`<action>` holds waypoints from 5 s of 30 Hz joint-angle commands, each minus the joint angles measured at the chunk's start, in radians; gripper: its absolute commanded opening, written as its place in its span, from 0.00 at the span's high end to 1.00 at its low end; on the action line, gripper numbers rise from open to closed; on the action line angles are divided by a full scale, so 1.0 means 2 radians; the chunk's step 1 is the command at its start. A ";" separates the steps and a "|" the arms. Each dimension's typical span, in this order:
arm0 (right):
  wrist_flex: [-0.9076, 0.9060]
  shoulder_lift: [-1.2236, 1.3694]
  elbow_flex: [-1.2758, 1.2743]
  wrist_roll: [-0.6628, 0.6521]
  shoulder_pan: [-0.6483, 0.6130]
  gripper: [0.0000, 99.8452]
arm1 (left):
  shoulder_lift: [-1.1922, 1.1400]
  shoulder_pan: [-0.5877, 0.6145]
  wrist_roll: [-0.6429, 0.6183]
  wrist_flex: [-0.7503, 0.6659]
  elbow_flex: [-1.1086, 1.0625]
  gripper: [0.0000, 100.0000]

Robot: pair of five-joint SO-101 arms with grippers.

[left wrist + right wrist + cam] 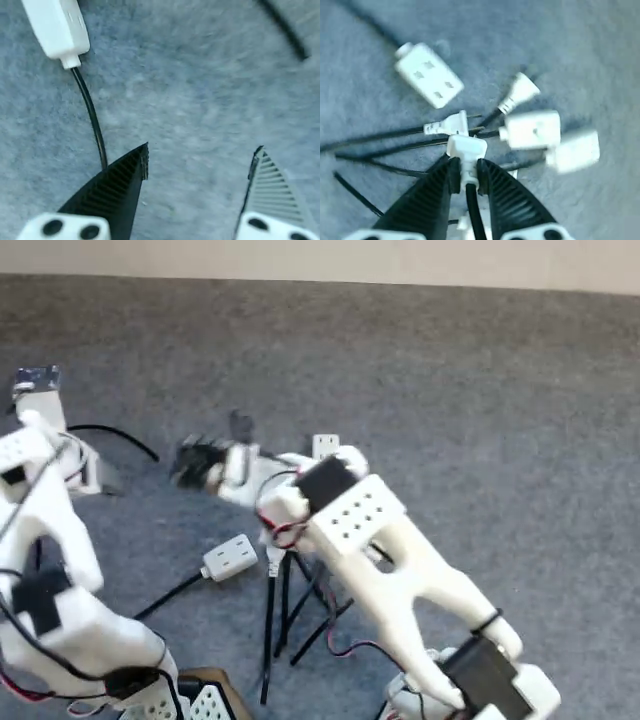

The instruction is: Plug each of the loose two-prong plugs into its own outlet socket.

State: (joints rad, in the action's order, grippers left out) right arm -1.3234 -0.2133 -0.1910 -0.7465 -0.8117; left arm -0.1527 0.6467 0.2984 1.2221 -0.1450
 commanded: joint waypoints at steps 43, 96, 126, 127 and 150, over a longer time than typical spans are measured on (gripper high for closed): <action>0.026 0.167 0.142 -0.229 -0.069 0.99 | -0.257 0.099 0.137 0.098 0.349 0.67; -0.010 0.232 0.123 -0.264 -0.028 0.99 | -0.257 0.105 0.136 0.099 0.346 0.67; 0.052 0.109 -0.016 -0.054 0.015 0.66 | -0.257 0.112 0.136 0.166 0.370 0.67; 0.059 0.109 -0.016 -0.054 0.014 0.67 | -0.257 0.111 0.136 0.166 0.370 0.67; 0.106 0.112 -0.060 -0.028 -0.051 0.76 | -0.258 0.109 0.137 0.166 0.369 0.67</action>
State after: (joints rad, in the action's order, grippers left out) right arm -1.1439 0.0644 -0.3153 -0.8124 -0.9053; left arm -0.6774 0.8677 0.5669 1.5505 0.5608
